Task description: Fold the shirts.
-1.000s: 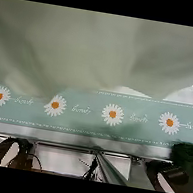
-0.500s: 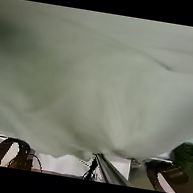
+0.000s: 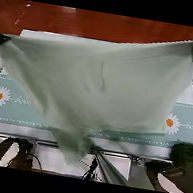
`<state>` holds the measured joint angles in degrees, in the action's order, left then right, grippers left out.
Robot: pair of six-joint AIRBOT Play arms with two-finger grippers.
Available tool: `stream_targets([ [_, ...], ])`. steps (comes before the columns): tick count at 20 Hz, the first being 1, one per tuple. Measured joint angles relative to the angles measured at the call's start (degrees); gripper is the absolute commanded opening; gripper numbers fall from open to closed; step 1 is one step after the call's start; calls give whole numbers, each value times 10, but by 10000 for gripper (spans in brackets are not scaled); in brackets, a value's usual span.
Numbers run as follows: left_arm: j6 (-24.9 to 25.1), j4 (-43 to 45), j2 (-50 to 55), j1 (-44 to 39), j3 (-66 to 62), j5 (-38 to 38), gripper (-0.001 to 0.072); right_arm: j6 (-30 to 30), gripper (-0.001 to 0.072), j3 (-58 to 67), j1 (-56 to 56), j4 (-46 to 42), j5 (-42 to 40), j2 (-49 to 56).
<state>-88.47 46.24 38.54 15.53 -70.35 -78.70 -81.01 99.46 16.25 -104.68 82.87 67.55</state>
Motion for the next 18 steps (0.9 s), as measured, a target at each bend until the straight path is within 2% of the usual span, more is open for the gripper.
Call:
stream_targets([
  [5,74,-3,106,-11,66,118,28,0,12,0,-18,28,-108,129],
  [11,148,-10,272,-62,80,229,29,-9,12,0,-61,86,-247,226],
  [15,165,-13,372,-90,82,280,29,-26,13,0,-92,131,-274,289],
  [18,169,-27,430,-103,82,283,30,-40,13,0,-103,154,-255,331],
])
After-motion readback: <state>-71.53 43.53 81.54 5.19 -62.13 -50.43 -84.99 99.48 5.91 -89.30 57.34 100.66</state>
